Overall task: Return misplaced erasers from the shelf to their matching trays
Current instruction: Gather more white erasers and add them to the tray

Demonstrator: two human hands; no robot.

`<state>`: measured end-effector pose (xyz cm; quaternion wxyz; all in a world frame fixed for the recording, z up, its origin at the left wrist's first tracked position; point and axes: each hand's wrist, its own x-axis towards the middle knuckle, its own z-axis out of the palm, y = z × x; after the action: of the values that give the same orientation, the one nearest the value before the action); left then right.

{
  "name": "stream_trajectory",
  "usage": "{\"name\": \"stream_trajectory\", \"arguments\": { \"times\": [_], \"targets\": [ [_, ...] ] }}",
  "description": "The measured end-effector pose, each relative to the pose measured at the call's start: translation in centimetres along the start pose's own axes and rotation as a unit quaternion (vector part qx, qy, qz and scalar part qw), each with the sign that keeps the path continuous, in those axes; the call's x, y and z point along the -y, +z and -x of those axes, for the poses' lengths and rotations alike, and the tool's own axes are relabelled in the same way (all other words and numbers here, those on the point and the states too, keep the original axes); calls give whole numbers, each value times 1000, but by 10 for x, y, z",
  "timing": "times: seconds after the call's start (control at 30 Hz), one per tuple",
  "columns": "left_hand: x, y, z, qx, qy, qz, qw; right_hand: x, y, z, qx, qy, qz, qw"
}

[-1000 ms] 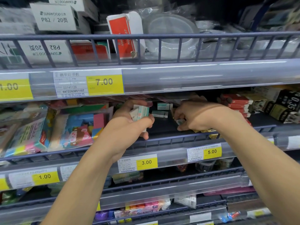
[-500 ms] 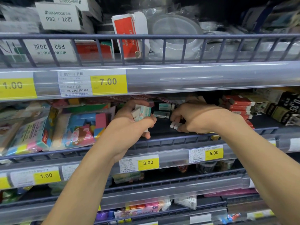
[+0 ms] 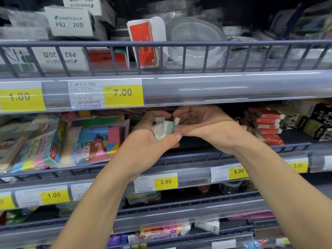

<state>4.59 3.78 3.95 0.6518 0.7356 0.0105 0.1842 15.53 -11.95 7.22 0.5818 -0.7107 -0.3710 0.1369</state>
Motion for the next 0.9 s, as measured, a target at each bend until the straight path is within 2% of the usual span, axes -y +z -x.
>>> {"name": "stream_trajectory", "arguments": {
  "times": [0.17,0.33,0.4,0.47,0.57,0.63,0.73,0.8,0.9],
  "targets": [
    [4,-4,-1,-24,15,-47,998,0,7,-1,2,-10,-22,1000],
    [6,-6,-3,-42,17,-93,995,1,3,0,46,2,-75,996],
    [7,-7,-6,-70,5,-76,995,-4,-4,-8,-3,22,-10,1000],
    [6,-8,-9,-89,-4,-69,994,-13,-11,-21,-50,32,135,989],
    [5,-9,-10,-103,-15,-73,992,-21,-16,-33,11,13,400,916],
    [5,-10,-11,-111,-21,-72,991,-24,-14,-38,57,16,492,868],
    [8,-10,-13,-122,-28,-61,990,-28,-5,-47,92,22,565,820],
    [9,-11,-13,-123,-33,-54,990,-28,-1,-50,92,22,568,817],
    [11,-12,-13,-125,-45,-45,990,-27,-3,-51,93,36,542,834]
  ]
}}
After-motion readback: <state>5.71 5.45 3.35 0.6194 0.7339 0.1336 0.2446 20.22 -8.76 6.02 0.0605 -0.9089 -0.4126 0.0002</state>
